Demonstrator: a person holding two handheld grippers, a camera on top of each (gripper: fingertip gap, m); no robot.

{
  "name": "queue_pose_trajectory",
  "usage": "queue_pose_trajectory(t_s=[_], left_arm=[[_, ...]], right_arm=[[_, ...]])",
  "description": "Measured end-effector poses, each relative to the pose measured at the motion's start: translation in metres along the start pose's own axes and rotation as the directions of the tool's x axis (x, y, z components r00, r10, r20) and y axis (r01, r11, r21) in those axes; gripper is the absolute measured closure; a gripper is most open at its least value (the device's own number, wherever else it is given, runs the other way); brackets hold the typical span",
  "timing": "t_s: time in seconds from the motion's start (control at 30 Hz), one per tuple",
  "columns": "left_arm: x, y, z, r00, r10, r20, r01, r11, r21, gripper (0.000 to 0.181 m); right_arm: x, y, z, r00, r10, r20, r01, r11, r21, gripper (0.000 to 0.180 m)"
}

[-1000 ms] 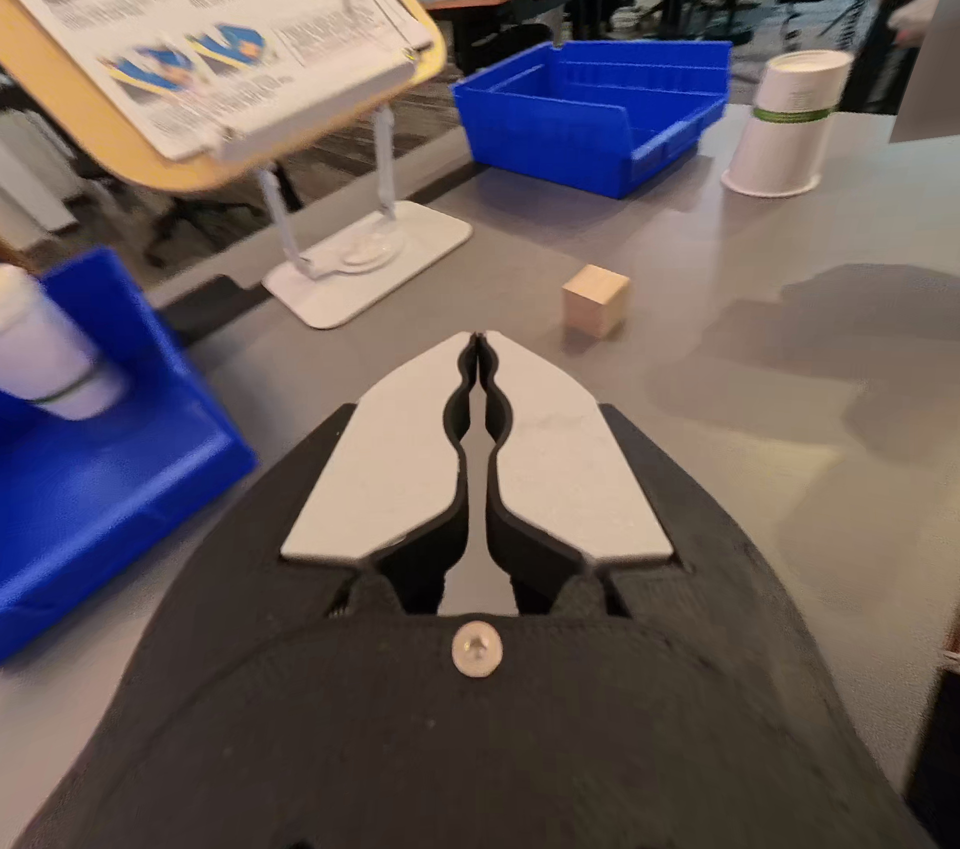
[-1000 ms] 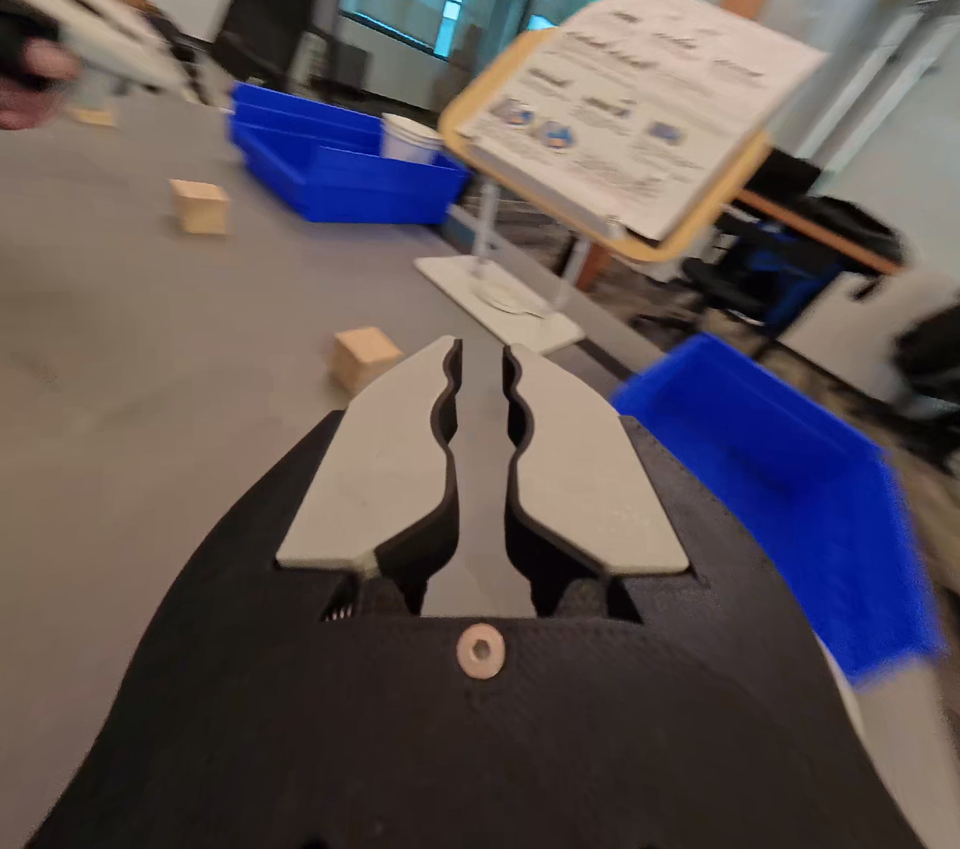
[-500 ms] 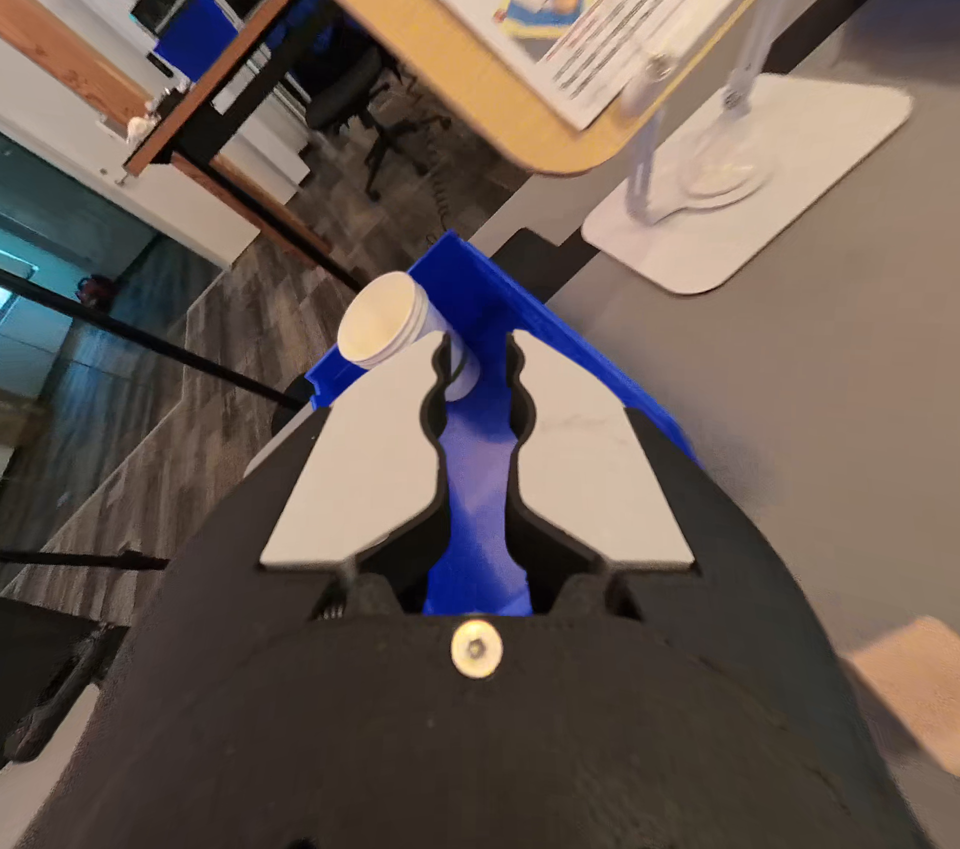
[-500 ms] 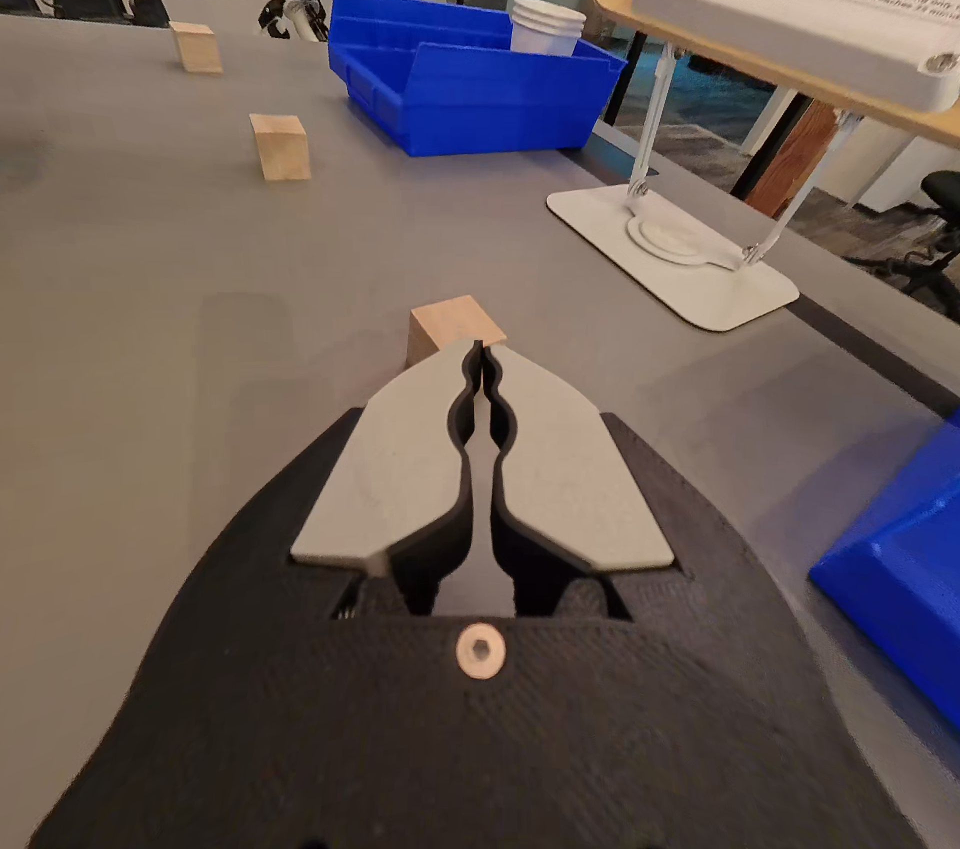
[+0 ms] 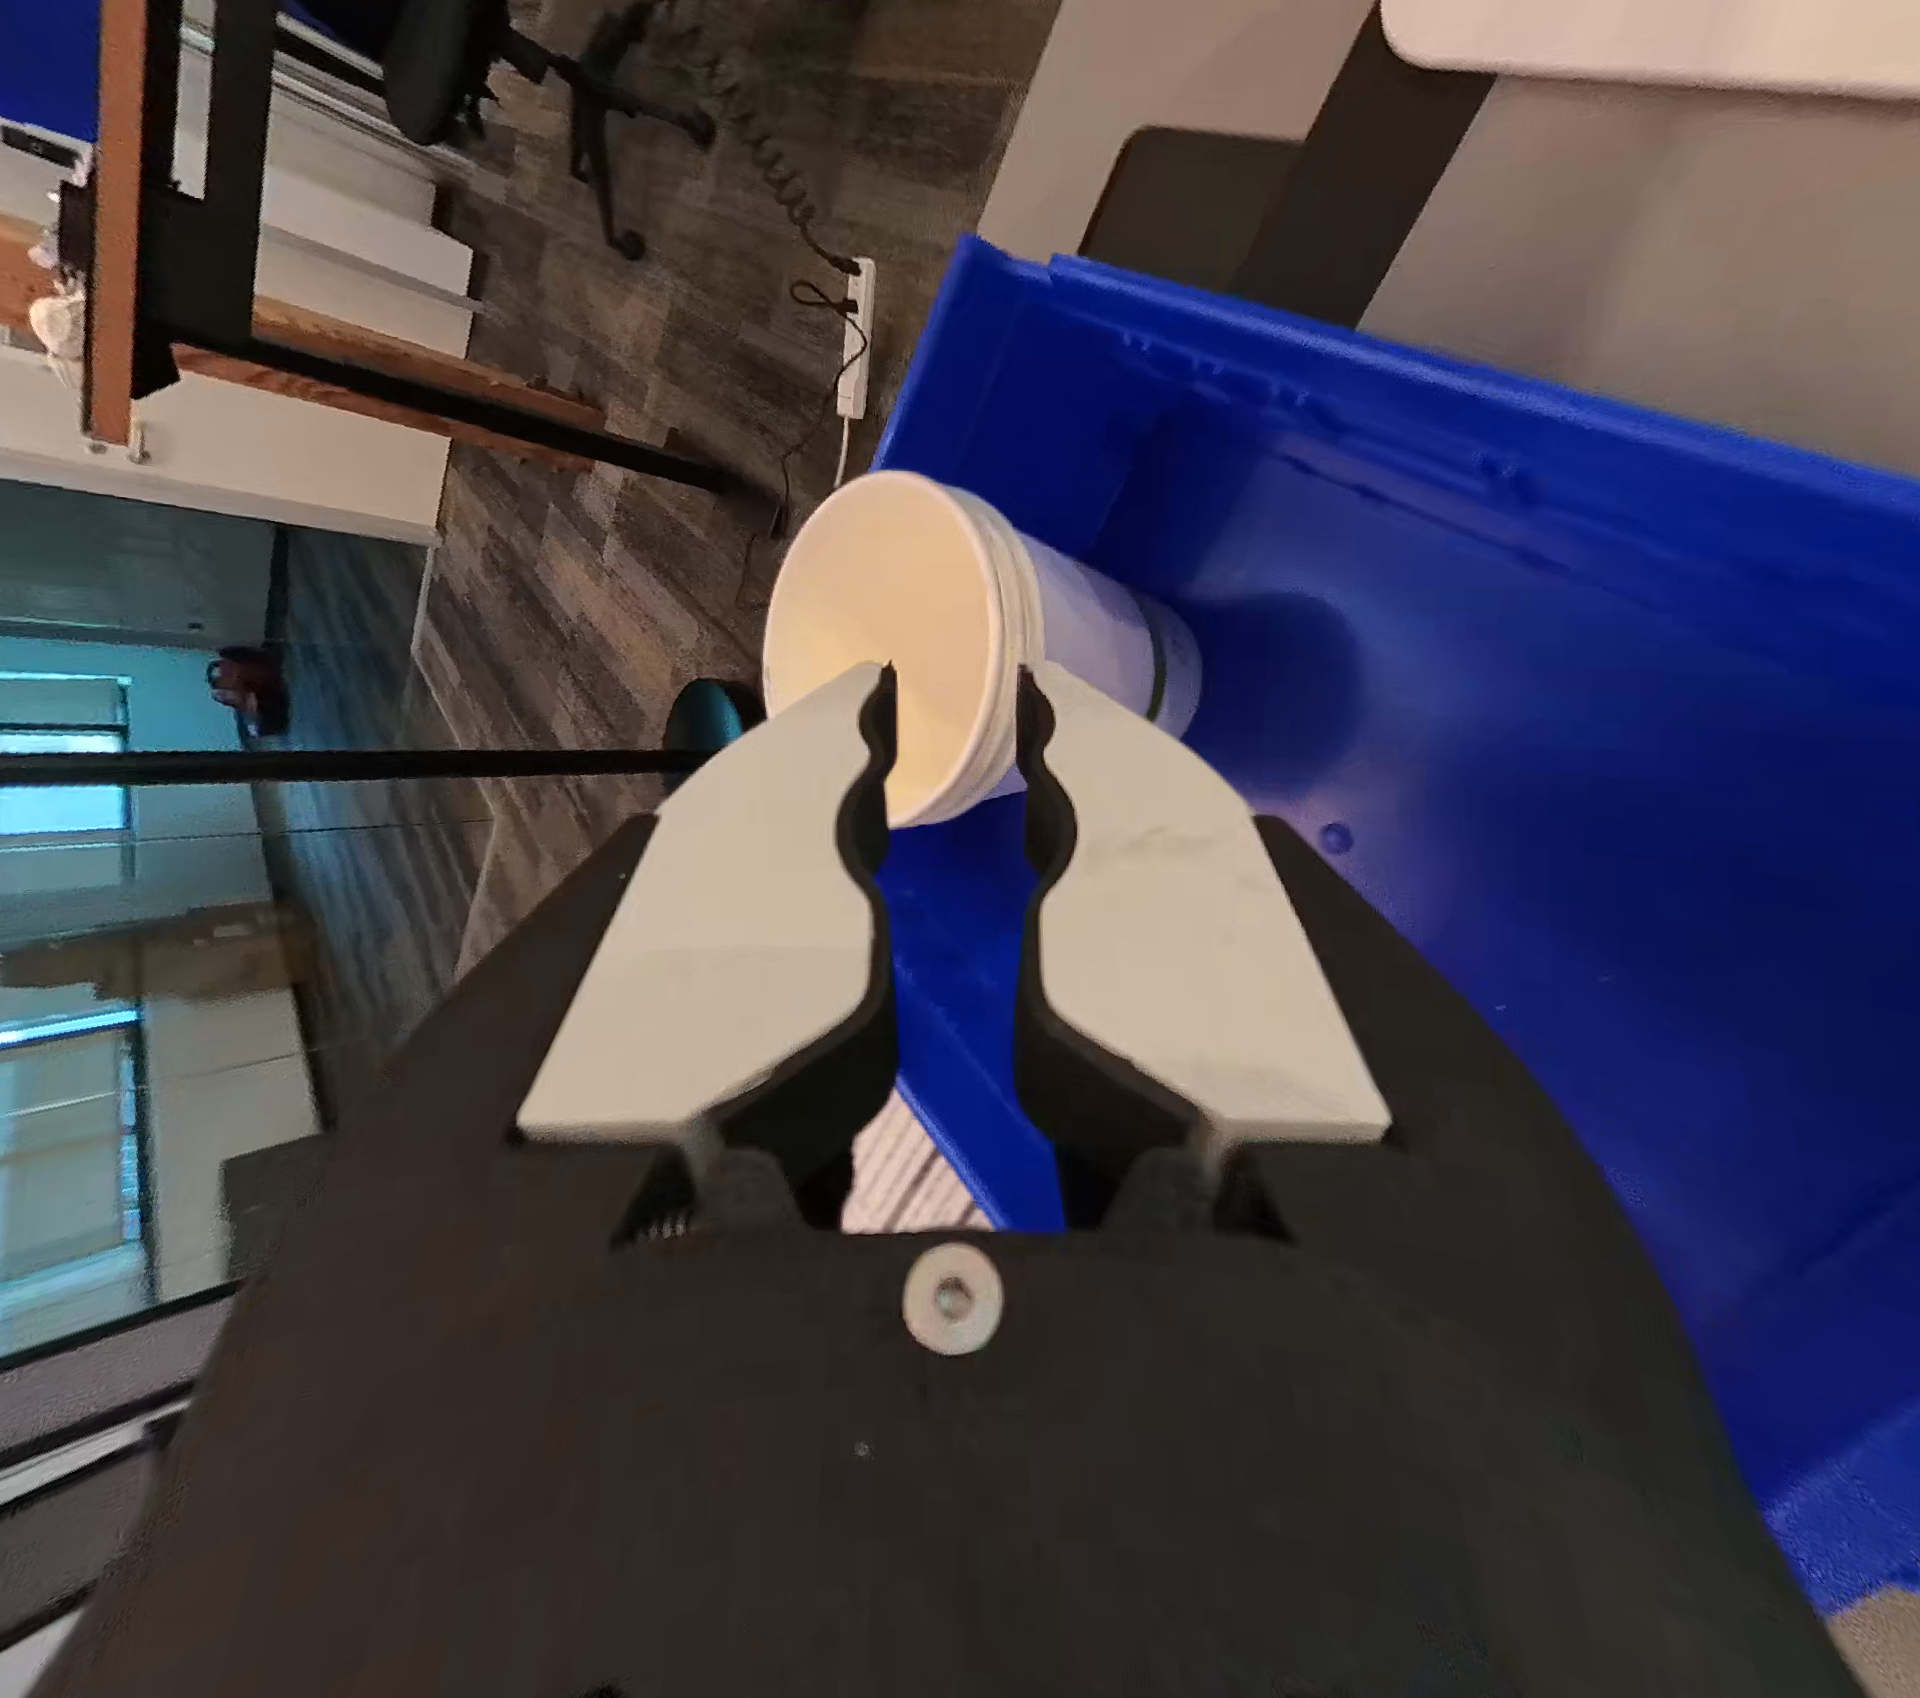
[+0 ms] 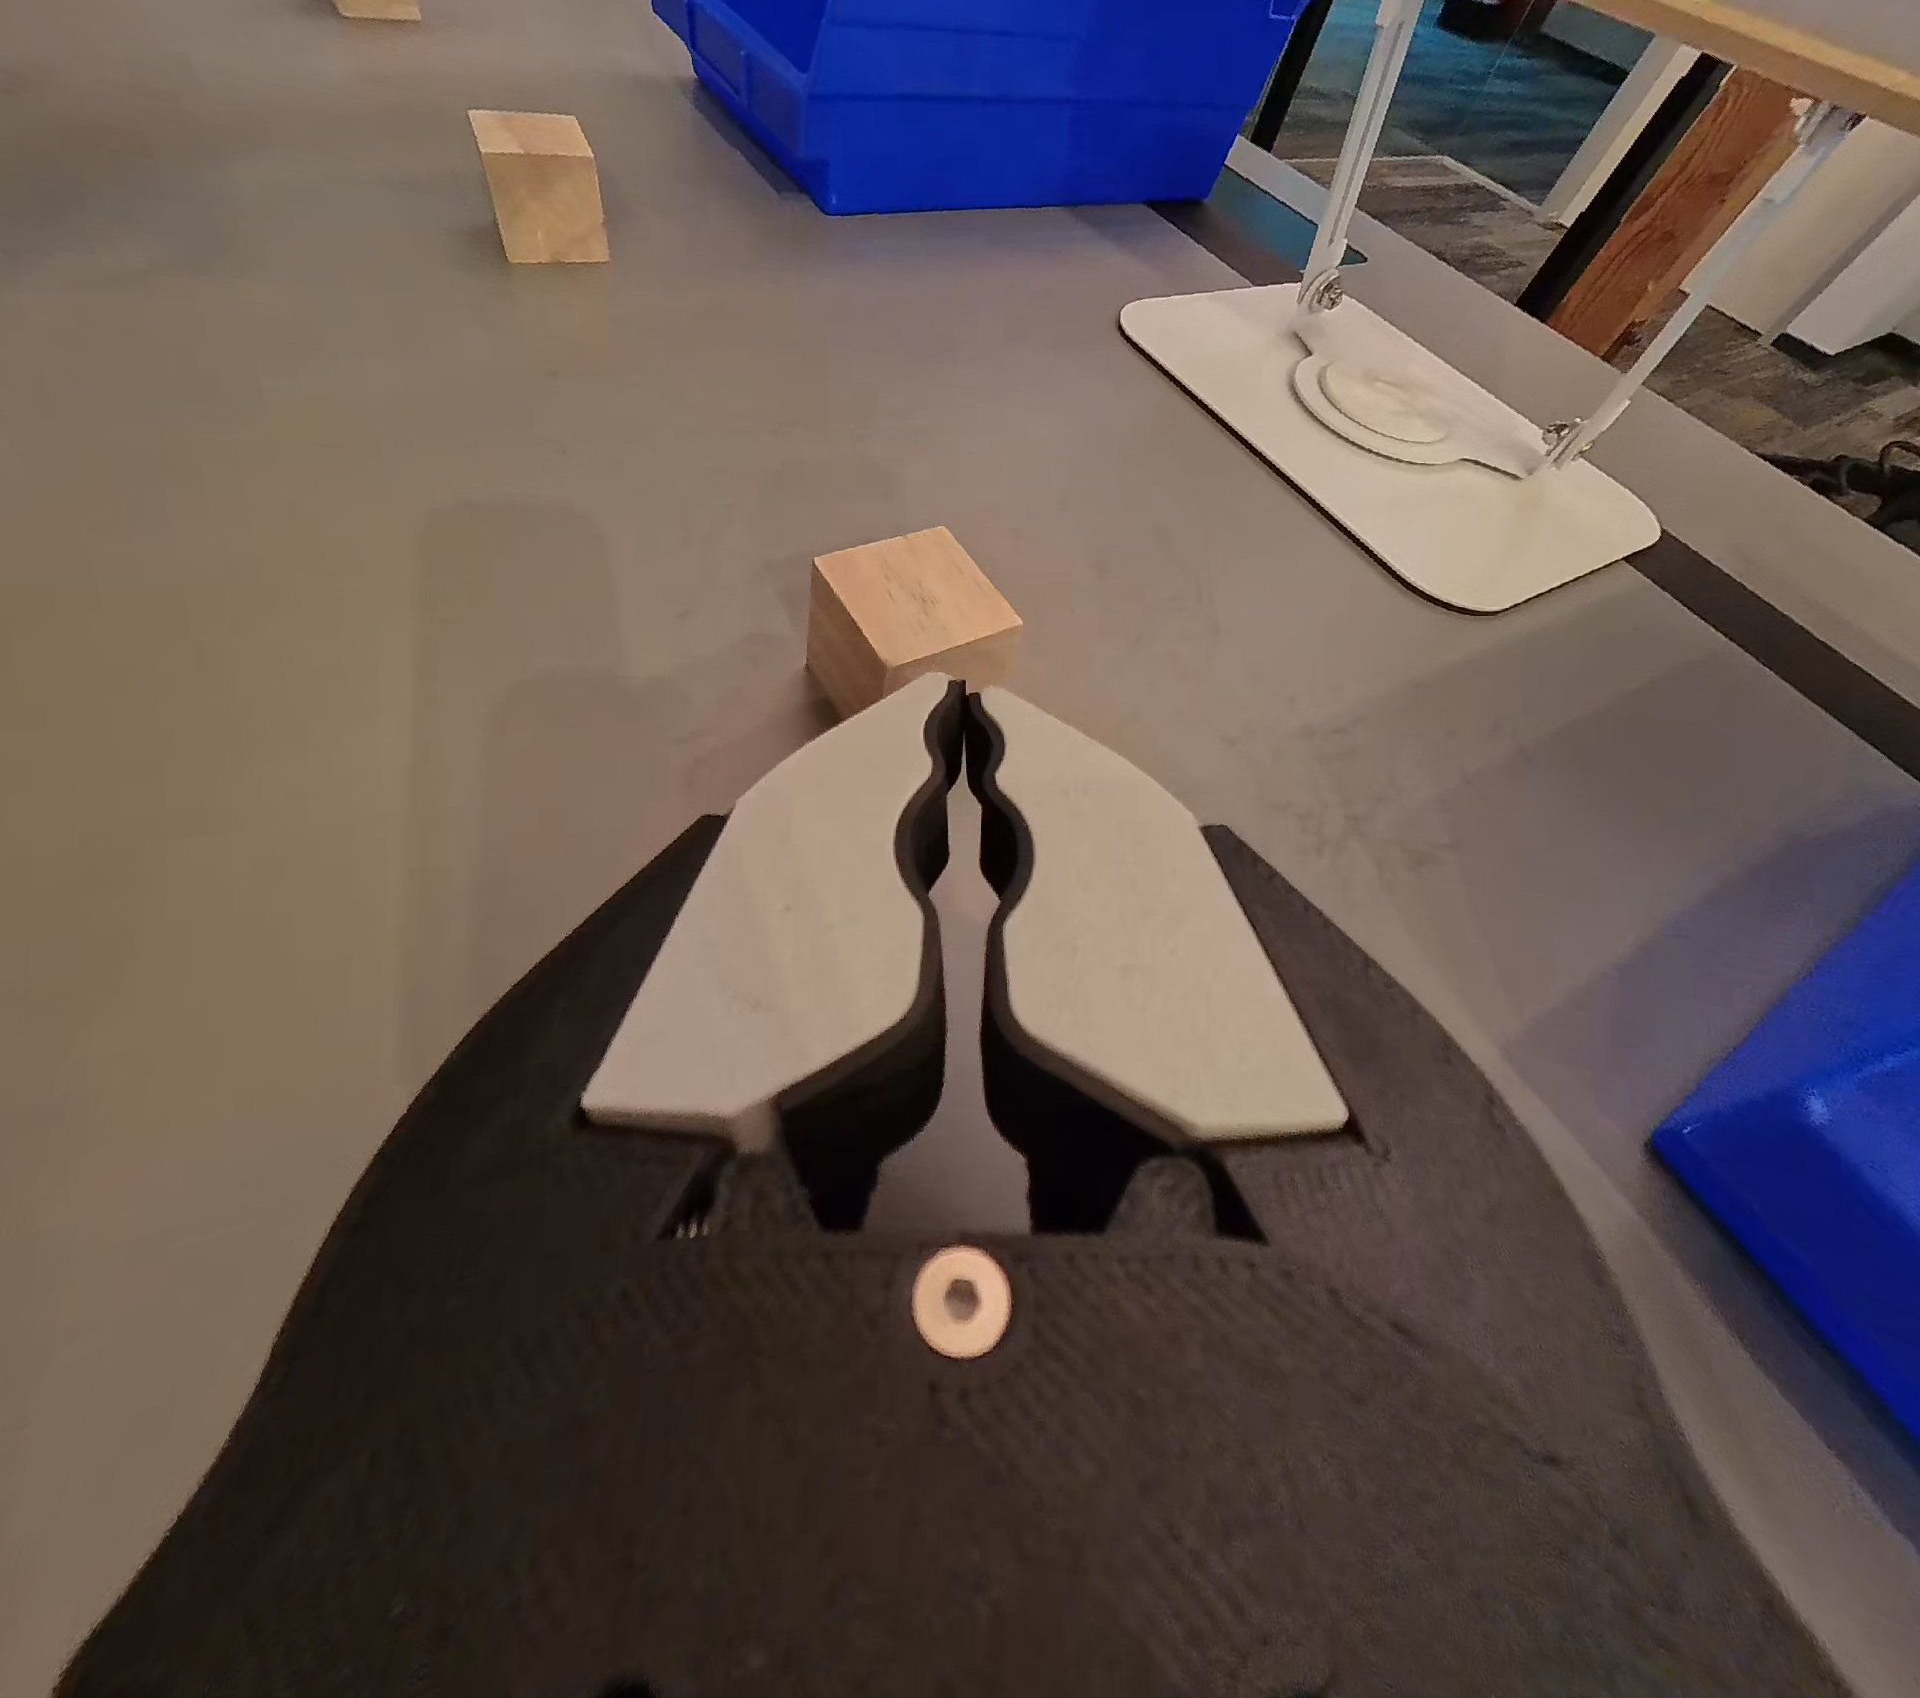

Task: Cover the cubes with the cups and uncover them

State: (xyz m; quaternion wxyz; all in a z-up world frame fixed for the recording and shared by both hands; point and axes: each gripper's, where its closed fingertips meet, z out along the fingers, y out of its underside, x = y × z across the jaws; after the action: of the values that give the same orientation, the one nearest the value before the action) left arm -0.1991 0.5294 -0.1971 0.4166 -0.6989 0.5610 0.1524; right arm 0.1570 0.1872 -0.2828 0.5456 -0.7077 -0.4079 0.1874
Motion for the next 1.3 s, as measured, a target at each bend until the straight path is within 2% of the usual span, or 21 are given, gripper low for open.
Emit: queue_pose_trajectory(t_s=[0.23,0.6,0.7,0.77,0.97,1.3], left_arm=[[0.004,0.014,0.03,0.989,0.139,-0.046,-0.143,0.987,-0.08,0.162],[0.001,0.007,0.038,0.993,0.052,-0.11,-0.055,0.998,-0.025,0.164],[0.002,0.008,0.039,0.99,0.032,-0.139,-0.036,0.999,-0.025,0.171],[0.004,0.009,0.039,0.988,0.029,-0.153,-0.034,0.999,-0.03,0.177],[0.005,0.009,0.039,0.986,0.04,-0.164,-0.049,0.998,-0.049,0.177],[-0.007,0.004,0.034,0.993,0.083,-0.085,-0.087,0.995,-0.055,0.178]], right_arm=[[-0.001,0.001,0.001,1.0,-0.005,0.006,0.005,1.0,-0.011,0.18],[-0.003,0.002,0.002,1.0,-0.01,0.018,0.011,1.0,-0.019,0.18],[-0.003,0.002,0.002,1.0,-0.011,0.021,0.011,1.0,-0.019,0.18],[-0.003,0.002,0.002,1.0,-0.011,0.023,0.011,1.0,-0.019,0.18],[-0.004,0.002,0.002,1.0,-0.014,0.028,0.014,1.0,-0.02,0.18],[-0.005,0.003,0.003,0.999,-0.02,0.033,0.021,0.999,-0.028,0.18]])
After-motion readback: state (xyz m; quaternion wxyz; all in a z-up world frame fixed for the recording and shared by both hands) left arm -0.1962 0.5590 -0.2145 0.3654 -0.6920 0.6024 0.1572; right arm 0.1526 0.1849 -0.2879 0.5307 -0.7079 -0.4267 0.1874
